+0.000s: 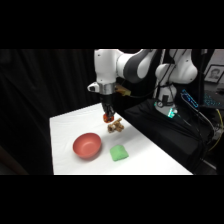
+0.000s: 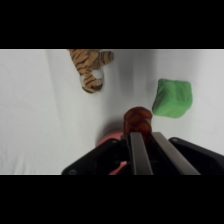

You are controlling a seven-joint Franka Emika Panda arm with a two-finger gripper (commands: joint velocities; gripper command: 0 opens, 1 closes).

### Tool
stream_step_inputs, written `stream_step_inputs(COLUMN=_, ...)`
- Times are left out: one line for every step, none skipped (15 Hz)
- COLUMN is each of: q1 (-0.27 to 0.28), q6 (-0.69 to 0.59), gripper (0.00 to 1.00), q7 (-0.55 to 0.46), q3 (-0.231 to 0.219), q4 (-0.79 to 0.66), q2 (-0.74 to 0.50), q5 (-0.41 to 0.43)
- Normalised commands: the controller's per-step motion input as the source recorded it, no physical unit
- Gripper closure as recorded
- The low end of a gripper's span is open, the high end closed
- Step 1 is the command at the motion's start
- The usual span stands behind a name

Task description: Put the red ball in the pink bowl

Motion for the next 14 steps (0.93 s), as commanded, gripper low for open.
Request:
stream_step_inputs(q1=-0.088, q6=-0.09, gripper=0.98, q7=-0.07, q3=0.063, q4=0.56, q2=0.38, q5=0.163)
stream_step_inputs(q1=-0.094, q6=-0.08, gripper=0.98, q7=-0.08, q3=0.062, q4=0.57, q2=0.4, q5=0.183)
stream_step_inputs(q1=-0.094, q6=-0.06, gripper=0.98, q7=-0.07, q3=0.057, q4=0.57, q2=0.41, q5=0.159)
stream_step_inputs(q1=-0.094, q6=-0.06, gripper=0.98, q7=-0.06, q3=0.054, q4=0.55, q2=0.4, q5=0.156)
stream_step_inputs(q1=-0.098, q6=-0.05, gripper=0.98, q7=-0.06, q3=0.049, q4=0.57, q2=0.42, q5=0.151)
stream_step_inputs(q1=-0.099, q6=-0.06, gripper=0.98, q7=-0.08, q3=0.051, q4=0.57, q2=0.42, q5=0.157)
stream_step_inputs(q1=-0.097, q6=-0.06, gripper=0.98, q7=-0.07, q3=0.047, q4=0.56, q2=0.42, q5=0.15)
stream_step_inputs(q1=-0.094, q6=-0.05, gripper=0.98, q7=-0.07, q3=0.047, q4=0.55, q2=0.41, q5=0.145)
stream_step_inputs(q1=-0.091, q6=-0.05, gripper=0.98, q7=-0.07, q3=0.048, q4=0.53, q2=0.4, q5=0.147)
stream_step_inputs(q1=-0.095, q6=-0.04, gripper=0.98, q7=-0.09, q3=0.059, q4=0.5, q2=0.38, q5=0.171)
stream_step_inputs(q1=-0.104, q6=0.01, gripper=0.98, q7=-0.13, q3=0.077, q4=0.45, q2=0.37, q5=0.198)
stream_step_inputs(q1=-0.108, q6=0.06, gripper=0.98, q7=-0.15, q3=0.094, q4=0.4, q2=0.35, q5=0.214)
stream_step_inputs(q1=-0.1, q6=0.12, gripper=0.98, q7=-0.14, q3=0.095, q4=0.37, q2=0.33, q5=0.198)
stream_step_inputs(q1=-0.103, q6=0.14, gripper=0.98, q7=-0.15, q3=0.103, q4=0.33, q2=0.32, q5=0.203)
